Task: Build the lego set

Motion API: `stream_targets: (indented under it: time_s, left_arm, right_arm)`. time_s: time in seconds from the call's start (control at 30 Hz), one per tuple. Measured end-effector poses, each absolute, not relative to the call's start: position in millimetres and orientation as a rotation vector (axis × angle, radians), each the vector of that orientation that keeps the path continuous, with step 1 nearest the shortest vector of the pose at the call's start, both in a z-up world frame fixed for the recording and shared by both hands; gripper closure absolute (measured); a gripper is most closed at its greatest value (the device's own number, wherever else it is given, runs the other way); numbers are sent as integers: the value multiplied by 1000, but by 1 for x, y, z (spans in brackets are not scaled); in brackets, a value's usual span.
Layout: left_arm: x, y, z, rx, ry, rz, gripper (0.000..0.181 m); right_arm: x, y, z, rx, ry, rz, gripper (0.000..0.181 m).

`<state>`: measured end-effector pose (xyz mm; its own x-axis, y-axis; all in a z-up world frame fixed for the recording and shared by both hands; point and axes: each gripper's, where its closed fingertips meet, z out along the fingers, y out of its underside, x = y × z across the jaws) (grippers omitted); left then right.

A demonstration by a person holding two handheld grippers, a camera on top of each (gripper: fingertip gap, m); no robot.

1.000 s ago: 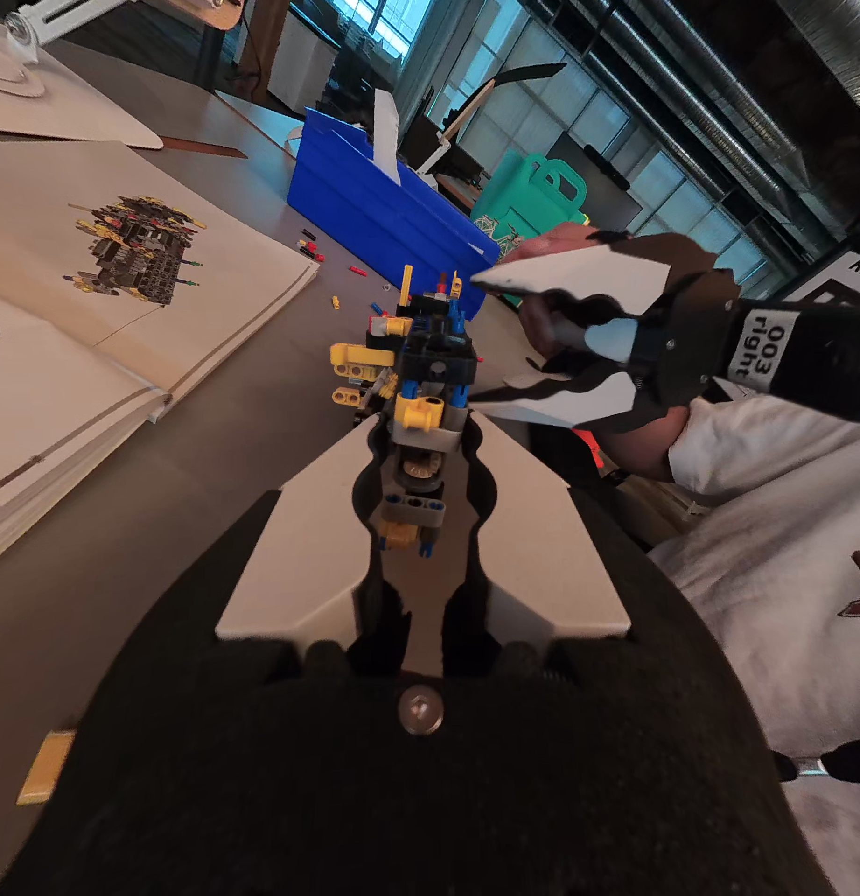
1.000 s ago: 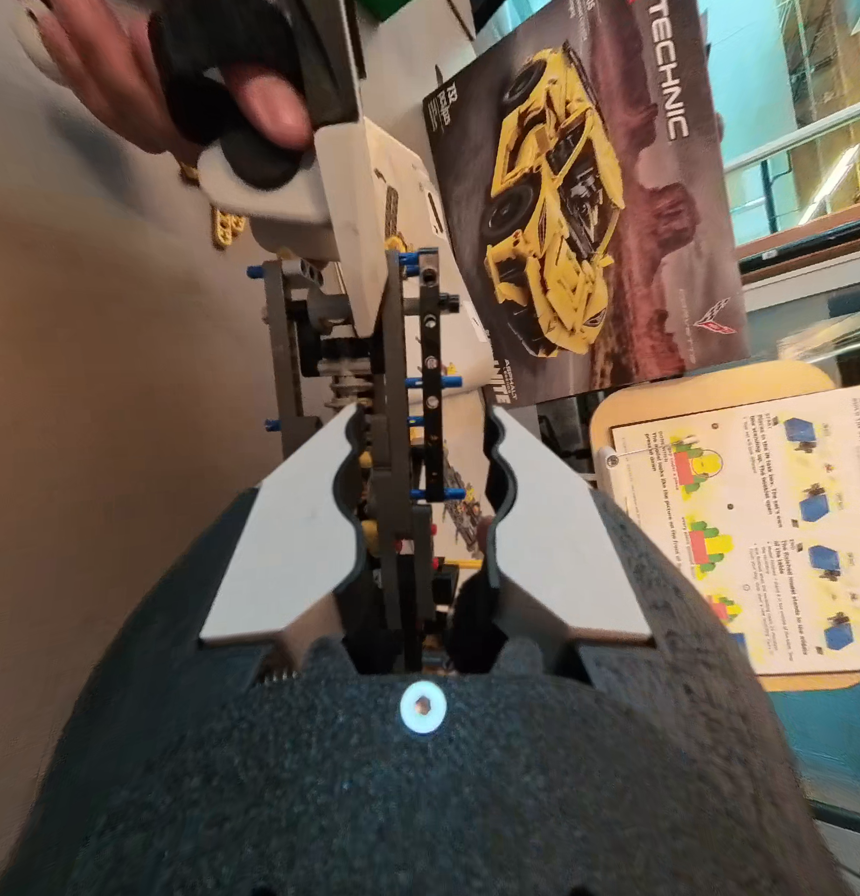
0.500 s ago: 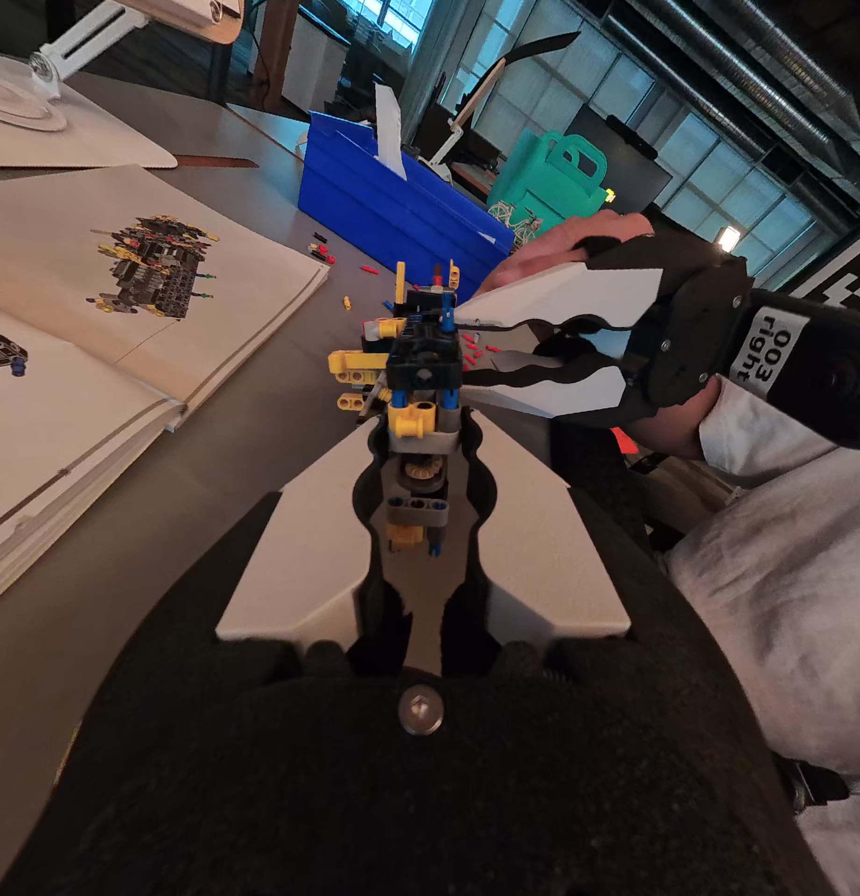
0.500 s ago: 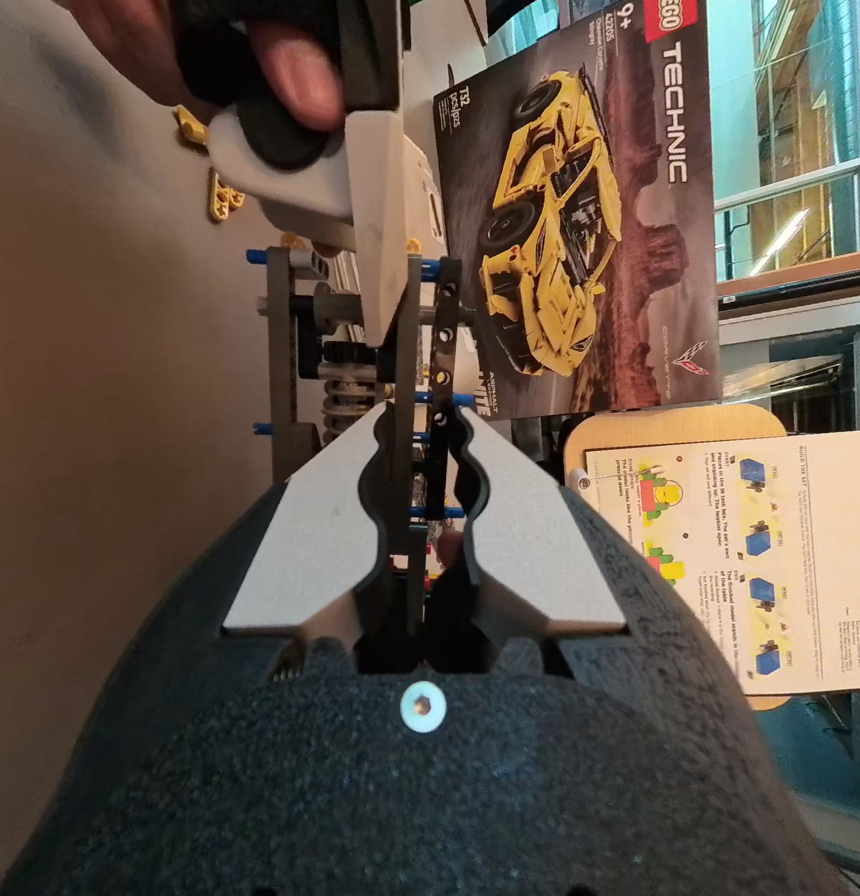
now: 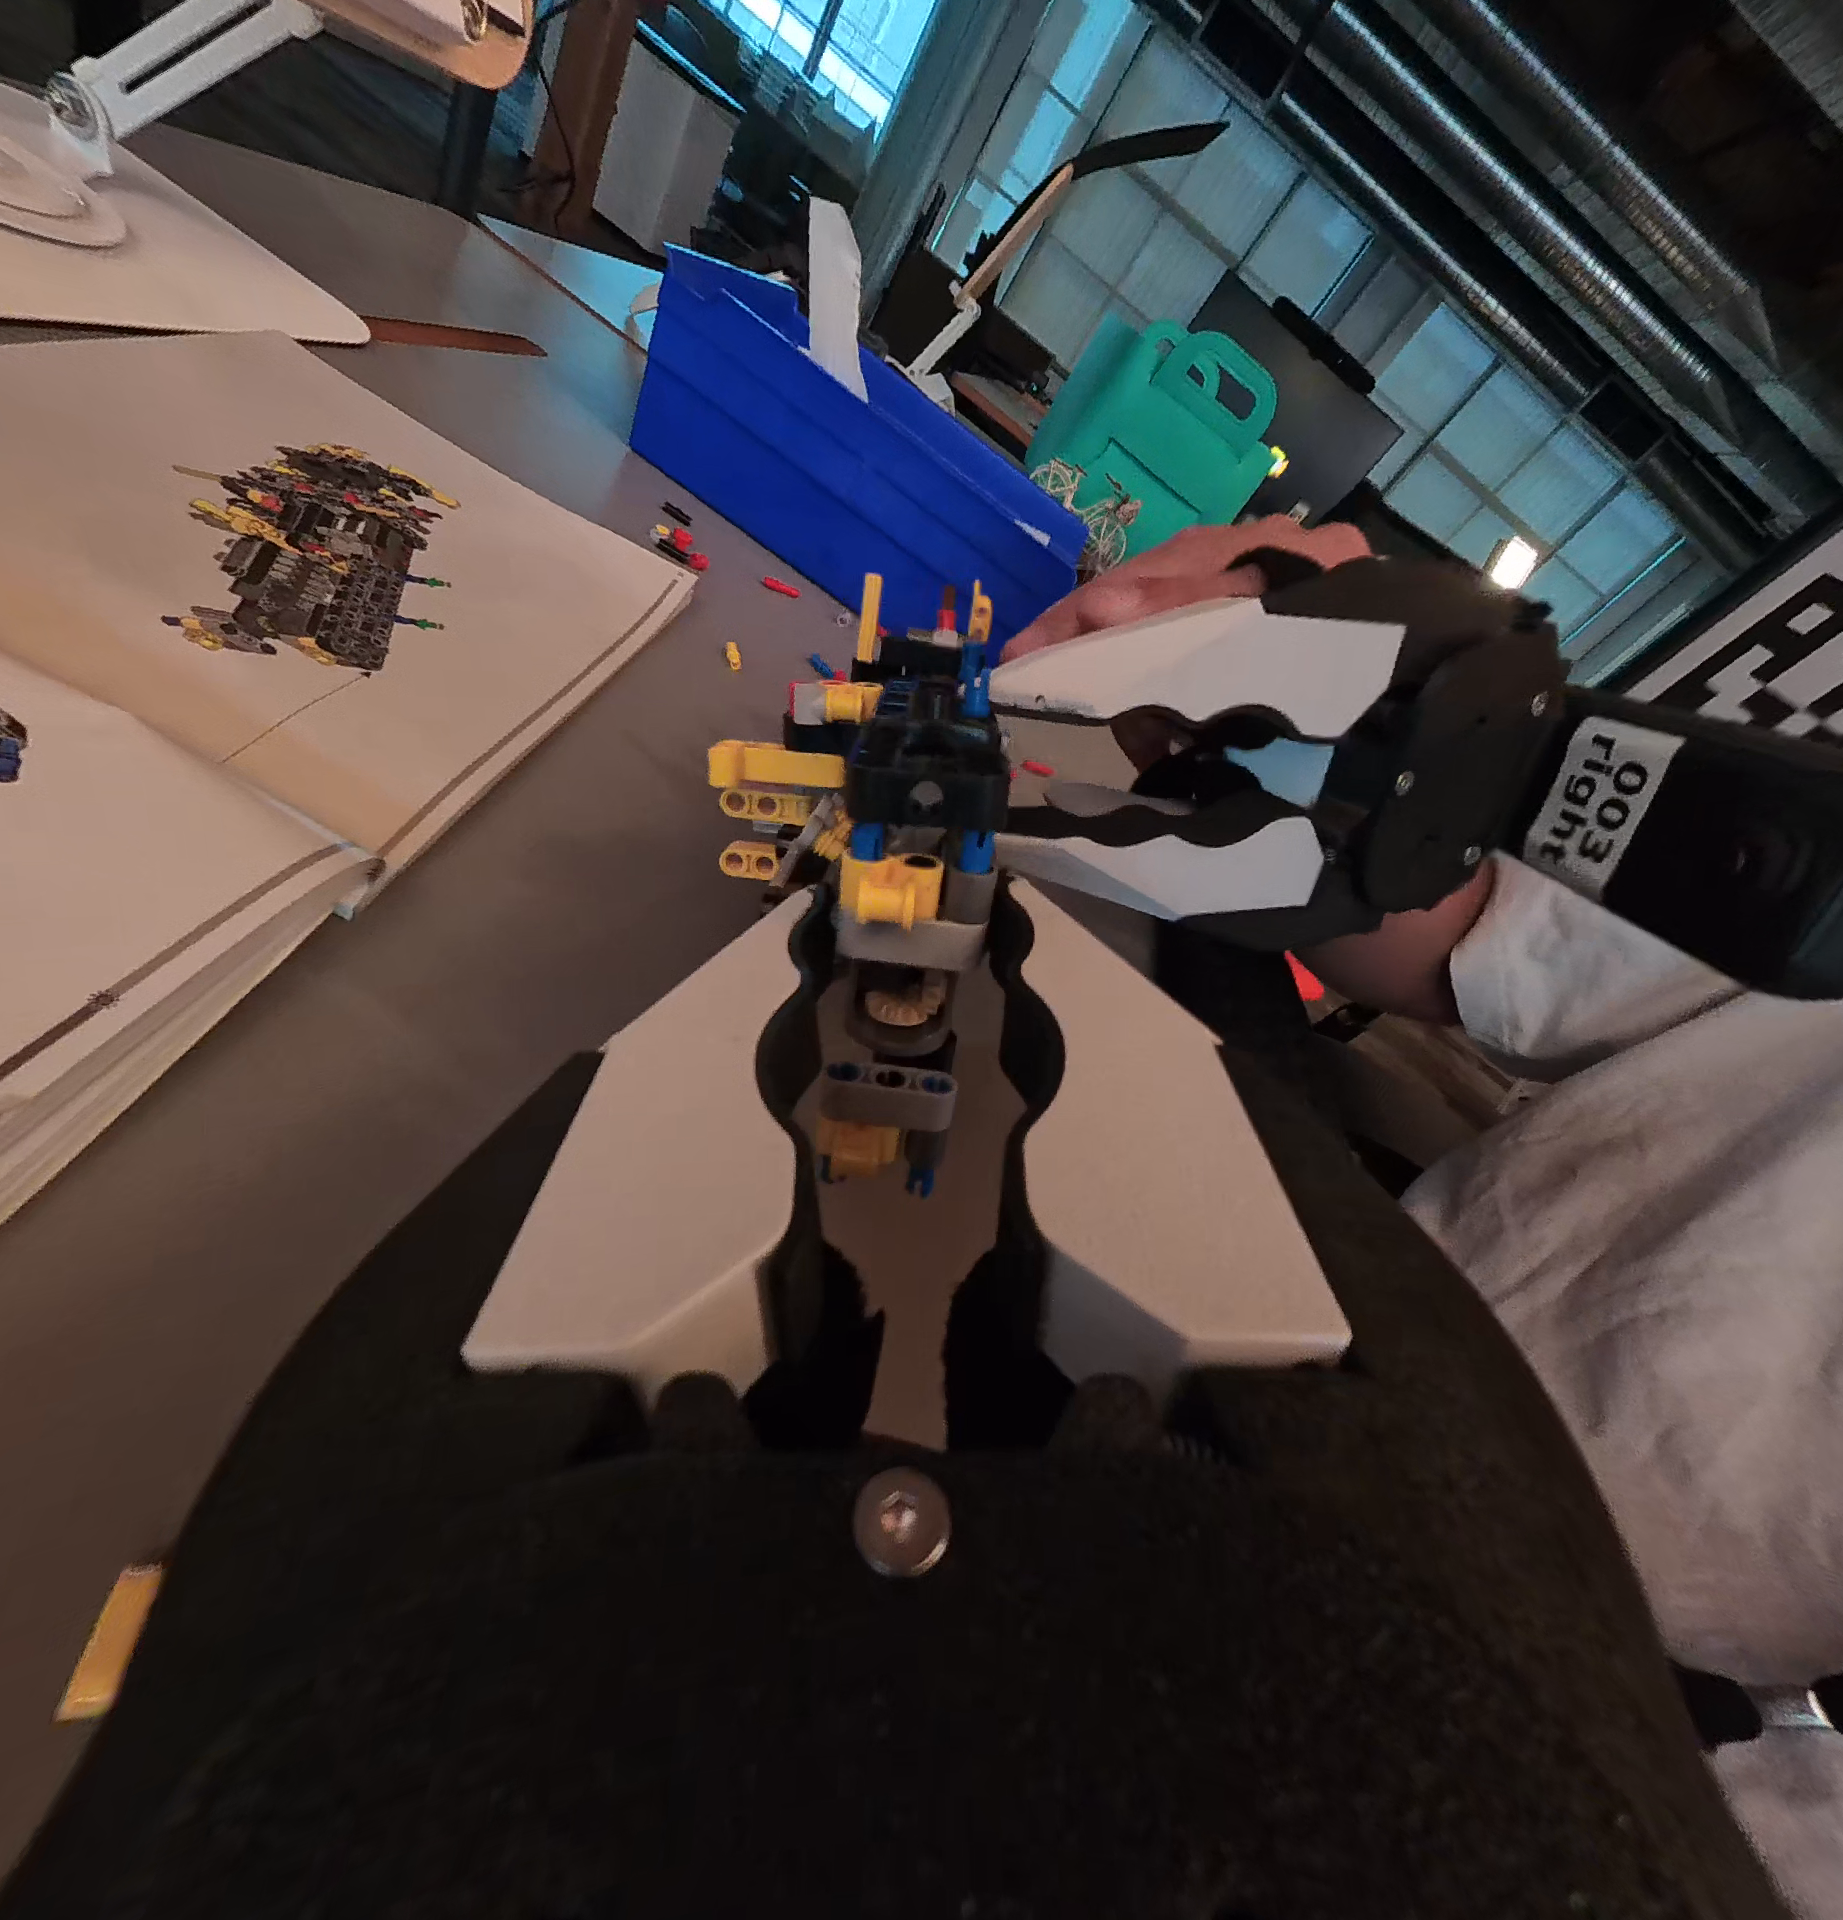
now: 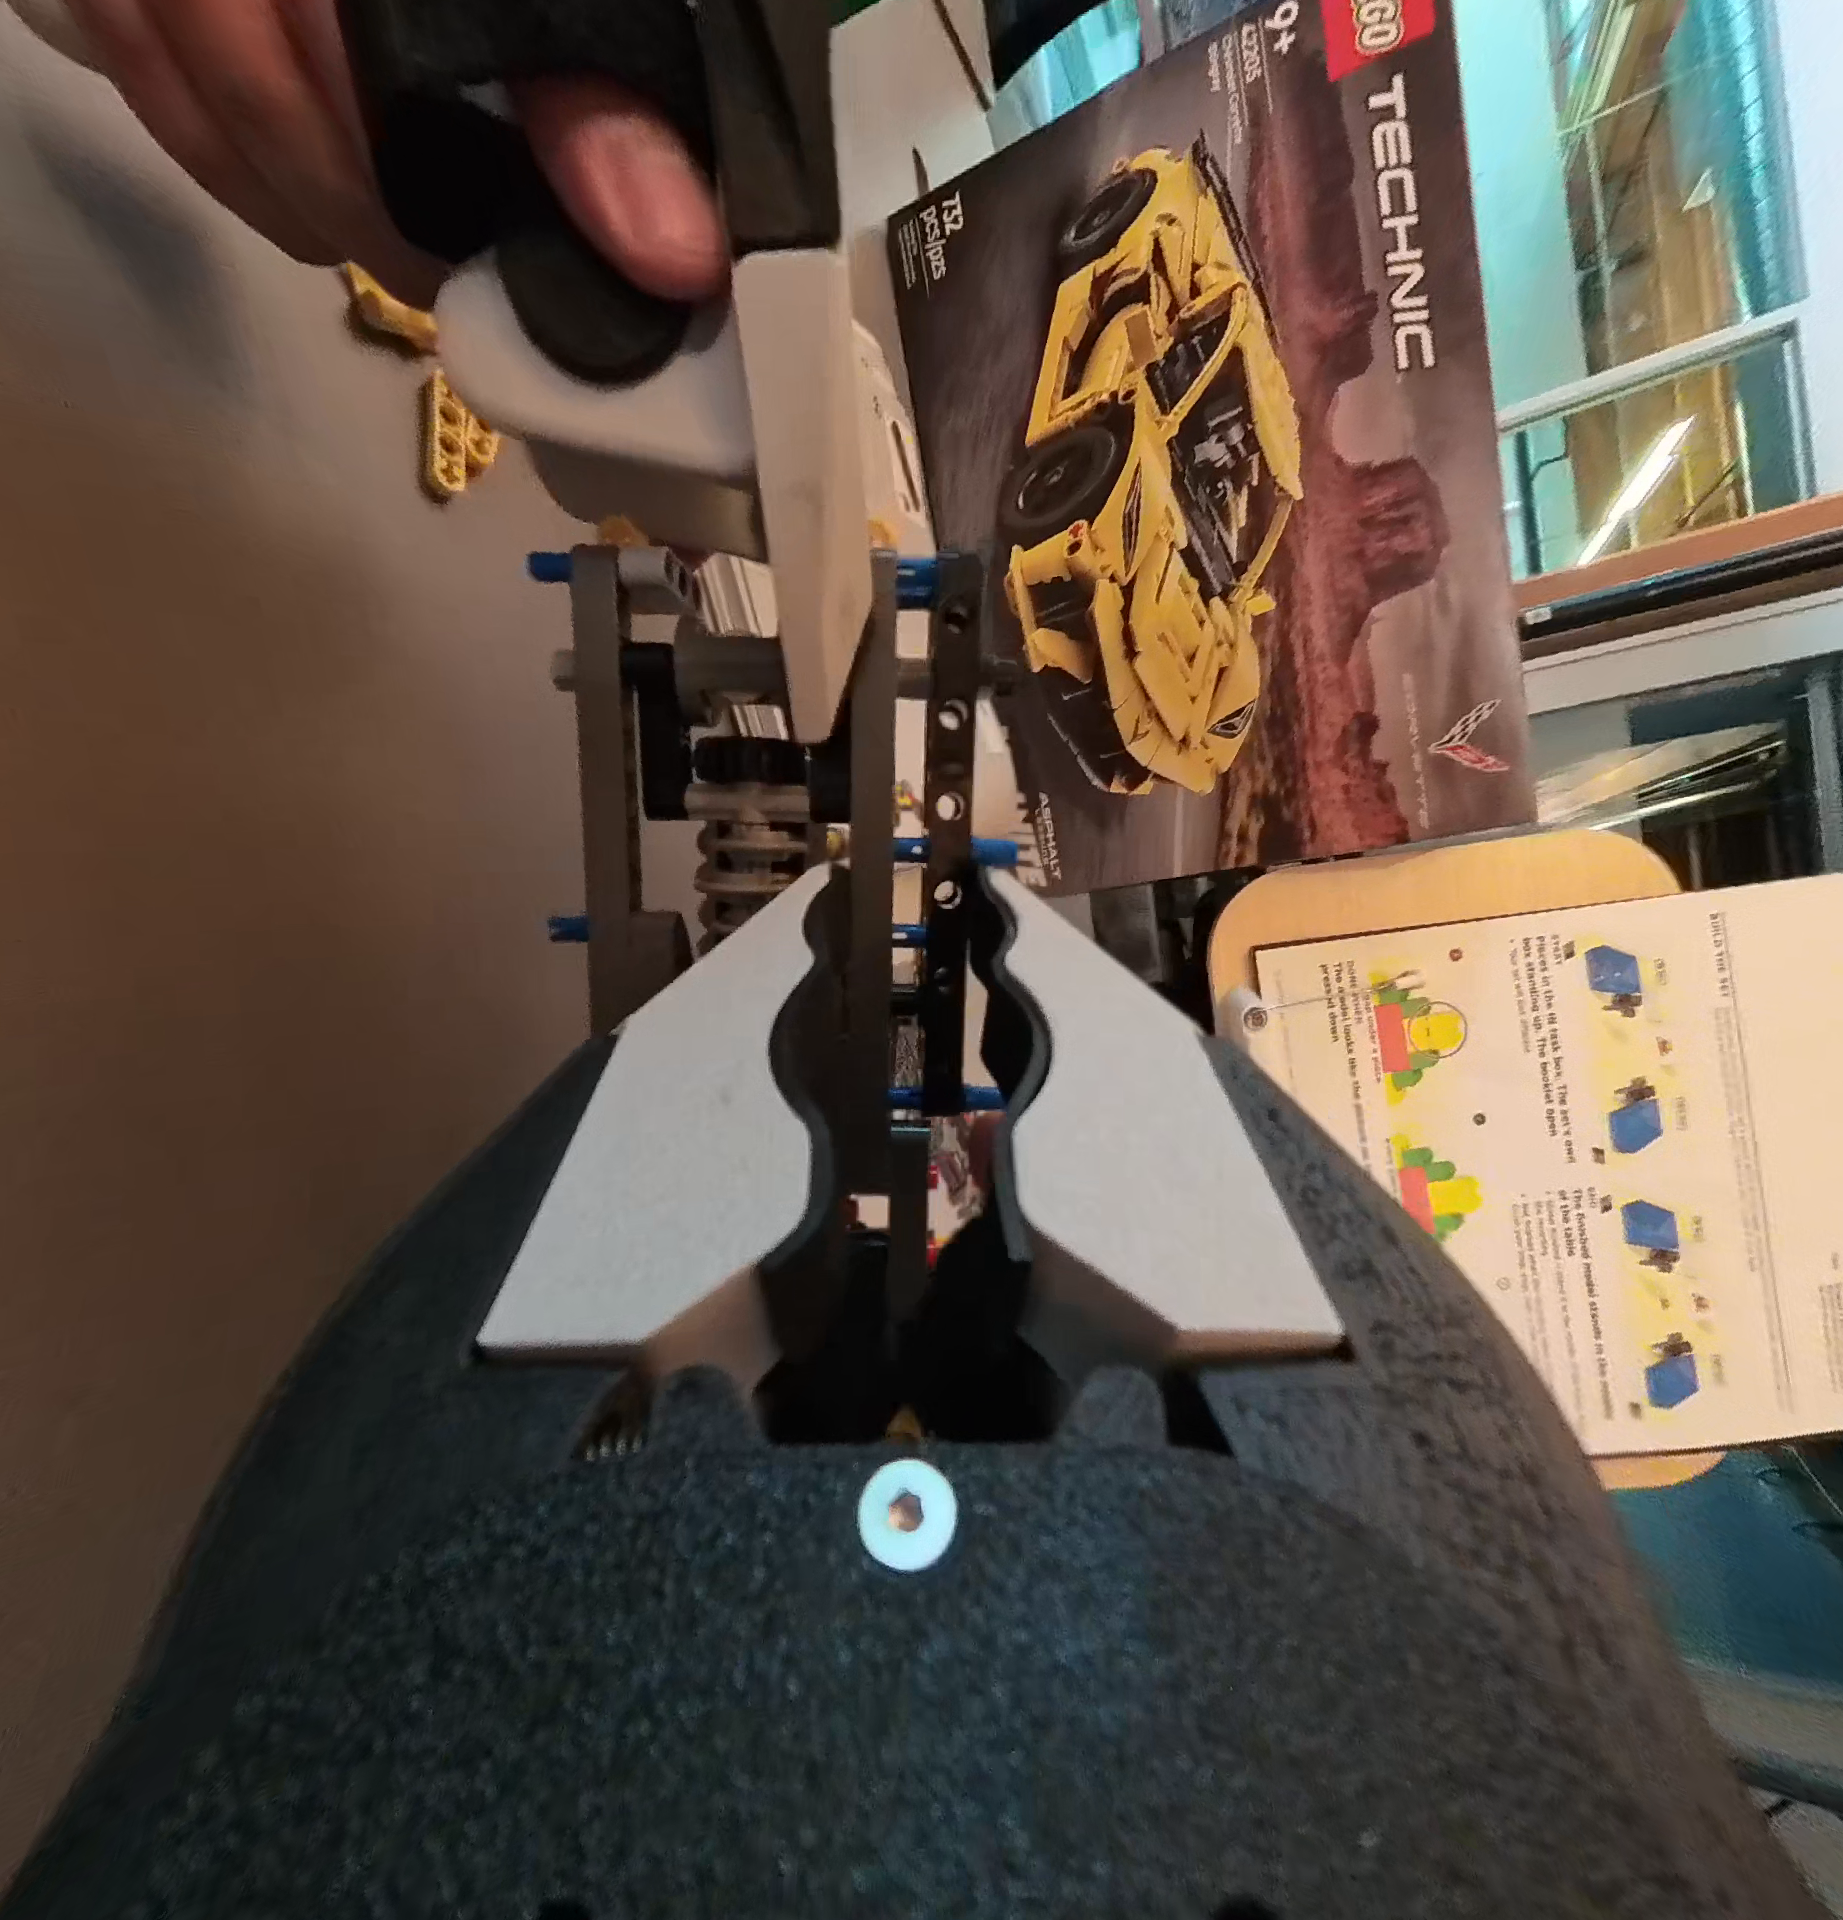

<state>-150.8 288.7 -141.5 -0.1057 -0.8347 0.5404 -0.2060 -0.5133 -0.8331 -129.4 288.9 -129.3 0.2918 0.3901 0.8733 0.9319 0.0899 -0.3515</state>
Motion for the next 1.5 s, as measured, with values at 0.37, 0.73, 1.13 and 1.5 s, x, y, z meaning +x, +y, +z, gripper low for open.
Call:
stream_targets:
  time_s: [0.37, 0.73, 1.13, 1.5]
  left_arm:
    - [-151, 291, -138, -1660, 1106, -1638, 151]
    - [-153, 289, -136, -1672, 1102, -1632, 152]
    - [-151, 283, -131, -1609, 1158, -1590, 153]
    - [-156, 298, -140, -1779, 964, -1839, 153]
  right_arm:
    - [-169, 292, -114, -1578, -1322, -470, 116]
    - [-183, 302, -130, -1543, -1405, -522, 127]
    - [-182, 299, -118, -1422, -1355, -551, 144]
    - [-140, 293, -120, -1658, -1266, -501, 133]
